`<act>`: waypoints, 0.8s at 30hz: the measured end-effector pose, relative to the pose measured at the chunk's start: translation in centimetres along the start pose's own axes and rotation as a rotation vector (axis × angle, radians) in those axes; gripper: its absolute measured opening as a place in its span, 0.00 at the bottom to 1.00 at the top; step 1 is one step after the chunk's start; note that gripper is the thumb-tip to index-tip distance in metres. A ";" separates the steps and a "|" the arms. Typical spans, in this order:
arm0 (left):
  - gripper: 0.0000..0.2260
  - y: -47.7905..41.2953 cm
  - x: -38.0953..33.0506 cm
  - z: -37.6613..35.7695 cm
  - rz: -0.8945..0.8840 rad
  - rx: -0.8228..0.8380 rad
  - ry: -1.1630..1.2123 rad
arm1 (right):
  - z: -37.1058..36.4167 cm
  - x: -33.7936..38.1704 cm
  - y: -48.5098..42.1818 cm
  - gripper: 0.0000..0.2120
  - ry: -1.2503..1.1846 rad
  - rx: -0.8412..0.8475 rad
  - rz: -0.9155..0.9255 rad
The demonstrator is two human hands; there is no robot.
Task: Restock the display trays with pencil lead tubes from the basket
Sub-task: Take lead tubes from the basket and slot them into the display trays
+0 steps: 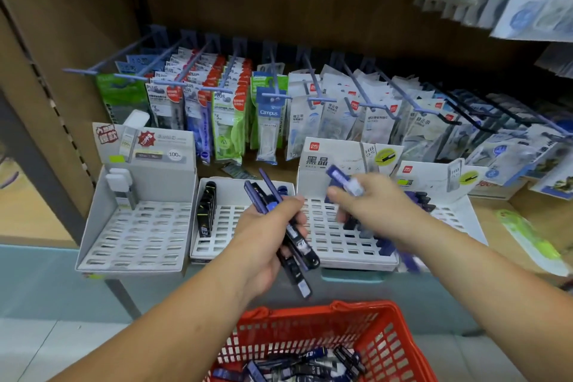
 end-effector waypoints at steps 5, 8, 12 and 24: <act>0.02 -0.4 -0.4 0.3 -0.007 -0.045 0.131 | -4.2 -1.8 7.0 0.10 -0.260 0.300 -0.312; 0.03 -0.2 -0.6 0.1 -0.011 -0.044 0.171 | -4.0 -2.5 7.5 0.10 -0.297 0.253 -0.299; 0.03 0.3 -0.9 -0.8 -0.015 0.025 0.232 | -4.4 -3.5 8.1 0.09 -0.457 0.252 -0.303; 0.07 -0.9 -1.2 0.7 0.013 -0.038 0.201 | 0.6 -5.4 8.2 0.09 -0.380 0.016 -0.238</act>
Point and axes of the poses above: each hand's wrist, its own y-axis away from the middle knuckle, its own z-axis out of the back of the hand, x = y × z, the point moved 7 cm from there along -y, towards the middle knuckle, and after that the axes turned 13 degrees about -y, right-handed, at the moved point
